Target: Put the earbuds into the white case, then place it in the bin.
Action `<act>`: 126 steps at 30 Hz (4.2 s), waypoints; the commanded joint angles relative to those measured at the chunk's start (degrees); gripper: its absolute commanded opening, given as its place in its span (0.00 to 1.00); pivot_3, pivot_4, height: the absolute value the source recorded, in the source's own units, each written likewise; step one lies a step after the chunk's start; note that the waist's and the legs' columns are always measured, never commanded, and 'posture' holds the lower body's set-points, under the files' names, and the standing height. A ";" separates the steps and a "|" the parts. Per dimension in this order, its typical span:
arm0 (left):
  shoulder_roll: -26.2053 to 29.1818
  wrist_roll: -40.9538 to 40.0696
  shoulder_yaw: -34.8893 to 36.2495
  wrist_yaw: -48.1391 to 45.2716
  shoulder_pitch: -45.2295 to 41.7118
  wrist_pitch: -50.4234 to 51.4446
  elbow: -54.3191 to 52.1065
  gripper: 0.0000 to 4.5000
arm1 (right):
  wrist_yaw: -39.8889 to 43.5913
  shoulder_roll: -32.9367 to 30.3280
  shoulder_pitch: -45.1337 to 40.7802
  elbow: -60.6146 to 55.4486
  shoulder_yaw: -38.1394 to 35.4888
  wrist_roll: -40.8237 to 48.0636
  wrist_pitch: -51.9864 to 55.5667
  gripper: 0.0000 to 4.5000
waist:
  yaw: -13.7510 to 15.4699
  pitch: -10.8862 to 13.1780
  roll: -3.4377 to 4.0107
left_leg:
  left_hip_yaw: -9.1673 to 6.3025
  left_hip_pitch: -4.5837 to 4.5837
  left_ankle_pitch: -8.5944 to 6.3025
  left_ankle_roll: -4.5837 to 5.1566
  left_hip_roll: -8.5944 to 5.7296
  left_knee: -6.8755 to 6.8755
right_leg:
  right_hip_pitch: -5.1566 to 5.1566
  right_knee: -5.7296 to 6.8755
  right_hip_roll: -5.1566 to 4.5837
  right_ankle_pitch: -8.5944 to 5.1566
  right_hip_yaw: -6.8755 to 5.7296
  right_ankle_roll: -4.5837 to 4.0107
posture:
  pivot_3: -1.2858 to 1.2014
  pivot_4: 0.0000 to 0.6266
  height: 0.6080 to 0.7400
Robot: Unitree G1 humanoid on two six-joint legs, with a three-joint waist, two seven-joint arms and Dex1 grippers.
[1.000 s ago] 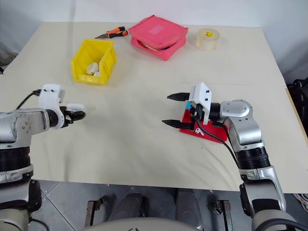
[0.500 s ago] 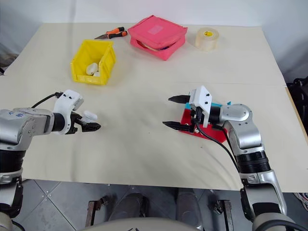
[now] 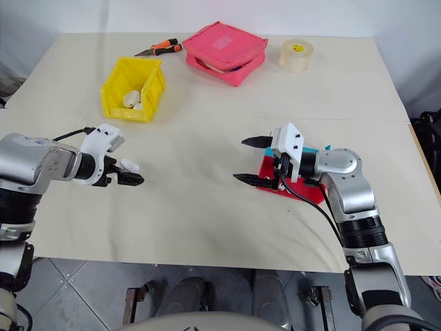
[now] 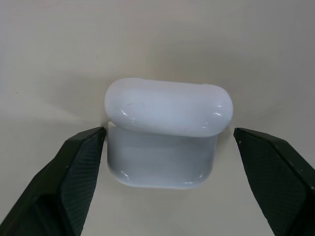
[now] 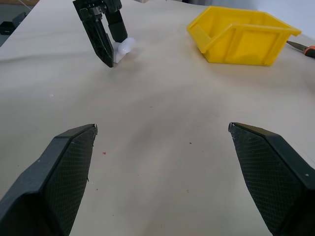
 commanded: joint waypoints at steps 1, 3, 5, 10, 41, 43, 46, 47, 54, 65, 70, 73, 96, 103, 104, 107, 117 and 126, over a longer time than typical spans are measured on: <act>-0.12 -0.44 -2.95 -1.32 1.82 2.73 1.09 0.78 | -0.30 -0.59 0.17 -2.23 -0.80 0.27 -0.77 1.00 | -0.03 0.00 0.00 | 0.00 0.00 0.00 0.00 0.00 0.00 | 0.00 -0.01 0.01 0.00 0.00 0.00 | 0.52 0.24 1.00; -0.19 -0.19 -2.70 -1.34 2.16 2.47 0.46 0.65 | -0.41 -0.65 0.34 -2.39 -0.84 0.27 -0.80 1.00 | -0.03 0.00 0.00 | 0.00 -0.01 -0.01 0.02 0.00 0.00 | -0.01 -0.04 0.01 0.00 0.01 0.00 | 0.52 0.24 1.00; -0.34 0.13 -1.96 -1.62 2.70 0.14 -0.59 0.62 | -0.48 -0.73 0.38 -2.48 -0.88 0.28 -0.81 1.00 | -0.03 0.02 0.03 | 0.04 -0.01 -0.04 0.07 -0.01 0.00 | -0.01 -0.06 0.00 0.00 0.04 0.00 | 0.52 0.24 1.00; -3.65 2.01 5.14 -0.70 7.52 -18.14 -6.95 0.62 | -0.57 -1.67 0.53 -2.88 -1.58 0.46 -0.66 1.00 | 0.72 0.06 0.12 | -0.03 -0.03 -0.04 0.07 -0.04 0.05 | 0.00 -0.04 -0.07 0.01 0.01 0.01 | 0.52 0.24 1.00; -34.55 -6.16 12.55 -51.27 2.62 -95.25 23.04 0.62 | -18.93 -21.22 18.58 -35.70 -9.41 -1.53 30.72 1.00 | 1.55 0.35 -0.36 | 0.71 -0.33 -0.13 0.58 -0.23 0.30 | 0.07 -0.49 -0.15 0.27 -0.06 0.30 | 0.52 0.24 1.00; -35.16 -5.80 12.36 -51.60 2.80 -95.43 23.55 0.62 | -19.62 -23.10 20.04 -38.49 -10.08 -1.31 34.89 1.00 | 1.59 0.36 -0.37 | 0.71 -0.34 -0.13 0.60 -0.23 0.31 | 0.06 -0.49 -0.15 0.27 -0.04 0.30 | 0.52 0.24 1.00; -35.95 -5.95 12.41 -51.52 3.19 -94.92 23.27 0.62 | -20.90 -25.05 21.87 -42.55 -11.88 -0.31 40.53 1.00 | 1.66 0.41 -0.46 | 0.69 -0.36 -0.14 0.63 -0.23 0.30 | 0.06 -0.51 -0.15 0.27 -0.04 0.30 | 0.52 0.24 1.00; -36.08 -5.93 12.39 -51.45 3.27 -94.81 23.14 0.62 | -21.17 -25.19 22.15 -43.18 -12.36 0.02 41.42 1.00 | 1.69 0.42 -0.47 | 0.69 -0.36 -0.14 0.64 -0.23 0.31 | 0.06 -0.51 -0.15 0.27 -0.04 0.31 | 0.52 0.24 1.00; -37.58 -5.86 12.10 -51.36 4.21 -94.23 22.72 0.62 | -23.01 -26.99 27.20 -52.54 -18.90 2.87 52.02 0.65 | 1.77 0.44 -0.50 | 0.68 -0.37 -0.17 0.69 -0.24 0.32 | 0.07 -0.57 -0.14 0.30 0.00 0.35 | 0.52 0.24 1.00; -38.07 -5.76 11.90 -53.04 3.91 -93.43 23.58 0.62 | -27.11 -25.93 29.36 -60.76 -22.65 6.78 62.26 0.52 | 1.76 0.45 -0.52 | 0.67 -0.36 -0.19 0.72 -0.25 0.32 | 0.11 -0.66 -0.14 0.32 0.01 0.39 | 0.52 0.24 1.00; -38.05 -5.47 11.55 -52.61 4.89 -92.85 22.55 0.62 | -30.02 -25.79 24.60 -59.26 -17.55 7.62 64.62 0.52 | 1.67 0.45 -0.52 | 0.67 -0.36 -0.20 0.73 -0.25 0.32 | 0.11 -0.70 -0.14 0.35 0.03 0.42 | 0.52 0.24 1.00; -37.88 -5.20 11.14 -51.48 6.28 -91.85 20.49 0.62 | -31.62 -25.55 19.05 -56.19 -12.35 7.59 66.49 0.52 | 1.55 0.44 -0.52 | 0.65 -0.33 -0.20 0.73 -0.24 0.32 | 0.11 -0.72 -0.13 0.35 0.06 0.42 | 0.52 0.24 1.00; -33.72 -3.82 8.06 -44.82 15.53 -88.15 6.16 0.62 | -31.80 -26.83 0.71 -38.31 9.68 2.86 66.03 0.52 | 1.57 0.45 -0.52 | 0.57 -0.48 -0.22 0.78 -0.24 0.32 | 0.02 -0.92 -0.15 0.42 0.08 0.50 | 0.52 0.24 1.00; -33.69 -3.61 7.82 -44.20 15.78 -88.54 5.92 0.62 | -31.96 -25.80 -0.27 -35.83 10.21 3.07 68.33 0.52 | 1.60 0.45 -0.52 | 0.57 -0.49 -0.22 0.78 -0.24 0.32 | 0.02 -0.94 -0.15 0.43 0.07 0.51 | 0.52 0.24 1.00; -33.70 -3.58 7.79 -44.13 15.78 -88.58 5.93 0.62 | -32.06 -25.61 -0.34 -35.52 10.24 3.08 68.68 0.52 | 1.59 0.45 -0.52 | 0.58 -0.50 -0.22 0.78 -0.24 0.32 | 0.02 -0.94 -0.15 0.43 0.06 0.51 | 0.52 0.24 1.00; -33.65 -3.52 7.75 -43.97 15.79 -88.65 5.99 0.62 | -32.18 -24.82 -0.53 -34.84 10.01 3.40 70.00 0.52 | 1.57 0.44 -0.52 | 0.58 -0.51 -0.22 0.78 -0.24 0.32 | 0.01 -0.95 -0.15 0.43 0.06 0.51 | 0.52 0.24 1.00; -33.39 -3.50 7.68 -43.33 15.95 -88.56 5.85 0.62 | -33.25 -20.36 -1.81 -33.72 8.05 4.61 75.46 0.52 | 1.55 0.44 -0.52 | 0.57 -0.48 -0.22 0.78 -0.23 0.32 | 0.02 -0.92 -0.15 0.44 0.07 0.51 | 0.52 0.24 1.00; -33.28 -3.43 7.62 -43.06 15.84 -88.46 5.86 0.62 | -33.48 -18.92 -2.27 -32.93 8.02 4.68 76.06 0.52 | 1.54 0.44 -0.51 | 0.58 -0.48 -0.22 0.78 -0.23 0.32 | 0.02 -0.93 -0.15 0.44 0.07 0.51 | 0.52 0.24 1.00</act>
